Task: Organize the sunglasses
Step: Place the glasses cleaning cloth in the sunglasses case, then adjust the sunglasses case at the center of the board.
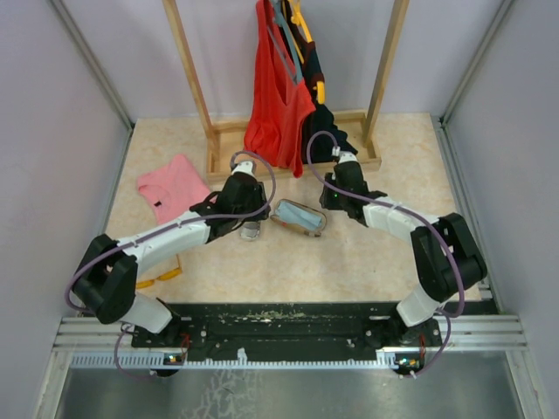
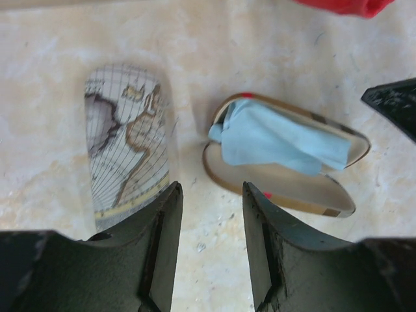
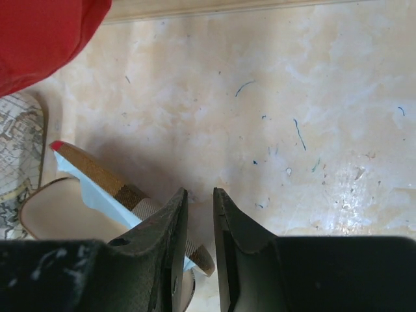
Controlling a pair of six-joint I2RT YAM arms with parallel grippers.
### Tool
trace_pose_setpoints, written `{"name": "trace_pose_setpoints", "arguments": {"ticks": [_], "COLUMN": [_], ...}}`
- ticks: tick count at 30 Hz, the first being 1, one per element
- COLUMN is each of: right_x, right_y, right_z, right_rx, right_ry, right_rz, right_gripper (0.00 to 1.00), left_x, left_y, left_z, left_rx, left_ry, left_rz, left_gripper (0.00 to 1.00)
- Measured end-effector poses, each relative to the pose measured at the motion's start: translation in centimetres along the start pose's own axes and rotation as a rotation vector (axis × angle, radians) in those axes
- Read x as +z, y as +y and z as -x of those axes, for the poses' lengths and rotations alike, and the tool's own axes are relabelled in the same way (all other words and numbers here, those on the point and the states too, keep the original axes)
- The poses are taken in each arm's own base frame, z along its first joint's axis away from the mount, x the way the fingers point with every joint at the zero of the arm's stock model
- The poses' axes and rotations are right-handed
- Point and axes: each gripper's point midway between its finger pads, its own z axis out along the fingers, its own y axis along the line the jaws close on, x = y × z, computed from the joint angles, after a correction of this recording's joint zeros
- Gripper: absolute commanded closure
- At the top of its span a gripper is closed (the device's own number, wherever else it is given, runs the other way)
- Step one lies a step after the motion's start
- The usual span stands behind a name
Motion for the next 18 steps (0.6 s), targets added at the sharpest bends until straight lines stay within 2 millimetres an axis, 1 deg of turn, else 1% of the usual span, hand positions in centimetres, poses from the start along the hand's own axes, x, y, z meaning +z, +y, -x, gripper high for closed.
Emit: {"name": "trace_pose_setpoints", "arguments": {"ticks": [5, 9, 13, 18], "right_x": [0.5, 0.6, 0.6, 0.4], "right_y": [-0.4, -0.8, -1.0, -0.9], "right_z": [-0.5, -1.4, -1.9, -2.5], "right_rx": [-0.024, -0.038, -0.043, -0.051], "right_ry": [0.036, 0.071, 0.091, 0.110], "right_rz": [-0.020, -0.034, -0.039, -0.040], "right_gripper": [0.77, 0.77, 0.77, 0.77], "left_x": [-0.9, -1.1, -1.4, -2.0], "left_y": [1.9, 2.8, 3.3, 3.2], "left_z": [-2.3, -3.6, -4.0, -3.7], "left_rx": [-0.016, -0.023, -0.026, -0.042], "left_ry": [0.051, 0.085, 0.100, 0.094], "left_rz": [0.050, 0.081, 0.101, 0.100], "left_gripper": [0.52, 0.52, 0.52, 0.52]}}
